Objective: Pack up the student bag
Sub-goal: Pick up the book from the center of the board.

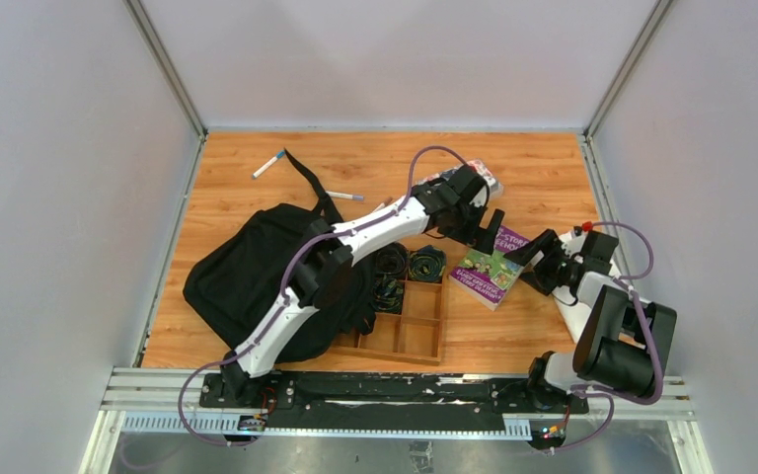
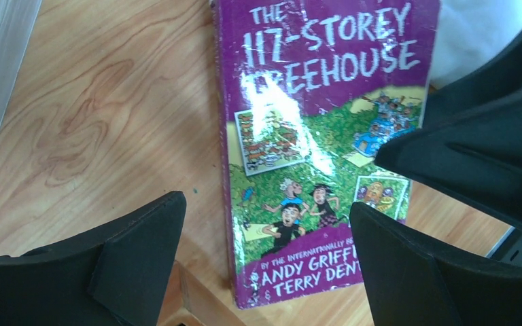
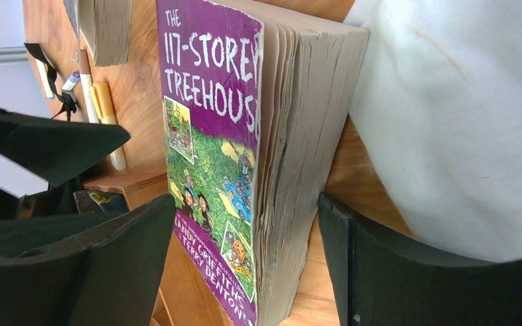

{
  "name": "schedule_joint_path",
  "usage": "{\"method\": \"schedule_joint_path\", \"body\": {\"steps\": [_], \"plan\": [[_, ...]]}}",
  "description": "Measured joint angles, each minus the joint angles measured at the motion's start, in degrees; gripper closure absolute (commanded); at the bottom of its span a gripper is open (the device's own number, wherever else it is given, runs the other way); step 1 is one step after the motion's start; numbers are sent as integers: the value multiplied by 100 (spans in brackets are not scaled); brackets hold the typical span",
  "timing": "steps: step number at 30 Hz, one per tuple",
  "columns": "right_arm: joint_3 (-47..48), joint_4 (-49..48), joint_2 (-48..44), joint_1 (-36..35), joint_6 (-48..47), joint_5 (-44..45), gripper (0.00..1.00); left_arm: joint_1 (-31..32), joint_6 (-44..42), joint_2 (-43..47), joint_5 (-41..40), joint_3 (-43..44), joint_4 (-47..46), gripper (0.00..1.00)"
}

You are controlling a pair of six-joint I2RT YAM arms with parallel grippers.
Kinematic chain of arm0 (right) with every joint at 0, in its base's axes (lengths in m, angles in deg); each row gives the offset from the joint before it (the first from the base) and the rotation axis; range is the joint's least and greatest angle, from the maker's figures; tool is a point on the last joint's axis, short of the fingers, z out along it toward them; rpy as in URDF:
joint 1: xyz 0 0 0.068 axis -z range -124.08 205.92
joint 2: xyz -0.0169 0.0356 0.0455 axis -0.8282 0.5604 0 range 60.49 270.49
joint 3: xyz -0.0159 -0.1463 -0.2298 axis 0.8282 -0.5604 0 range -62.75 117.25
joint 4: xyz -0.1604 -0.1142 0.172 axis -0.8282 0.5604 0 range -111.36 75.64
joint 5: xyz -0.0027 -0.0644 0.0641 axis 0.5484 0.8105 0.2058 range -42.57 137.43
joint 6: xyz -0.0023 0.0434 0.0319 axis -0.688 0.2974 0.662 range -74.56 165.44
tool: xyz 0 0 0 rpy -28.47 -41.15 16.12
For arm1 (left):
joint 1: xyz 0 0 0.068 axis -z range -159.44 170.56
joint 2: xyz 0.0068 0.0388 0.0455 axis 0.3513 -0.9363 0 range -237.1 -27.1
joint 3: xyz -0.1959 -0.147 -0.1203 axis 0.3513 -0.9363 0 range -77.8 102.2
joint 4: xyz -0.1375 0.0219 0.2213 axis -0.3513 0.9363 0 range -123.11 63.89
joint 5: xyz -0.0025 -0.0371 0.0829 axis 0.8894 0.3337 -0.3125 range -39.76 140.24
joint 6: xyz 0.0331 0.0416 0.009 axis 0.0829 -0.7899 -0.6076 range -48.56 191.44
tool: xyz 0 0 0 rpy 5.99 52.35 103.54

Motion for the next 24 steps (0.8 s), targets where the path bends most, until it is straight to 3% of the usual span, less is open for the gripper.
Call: {"method": "schedule_joint_path", "body": {"steps": [8, 14, 18, 24], "plan": [[-186, -262, -74, 11, 42, -42, 24, -101, 151, -522, 365, 256, -52, 6], [-240, -448, 107, 35, 98, -229, 44, -107, 319, -785, 619, 468, -223, 14], [-245, -490, 264, 61, 142, -245, 53, -142, 496, -820, 820, 468, -345, 18], [-245, -538, 361, 85, 188, -295, 49, -258, 769, -826, 1062, 358, -544, 19]]}}
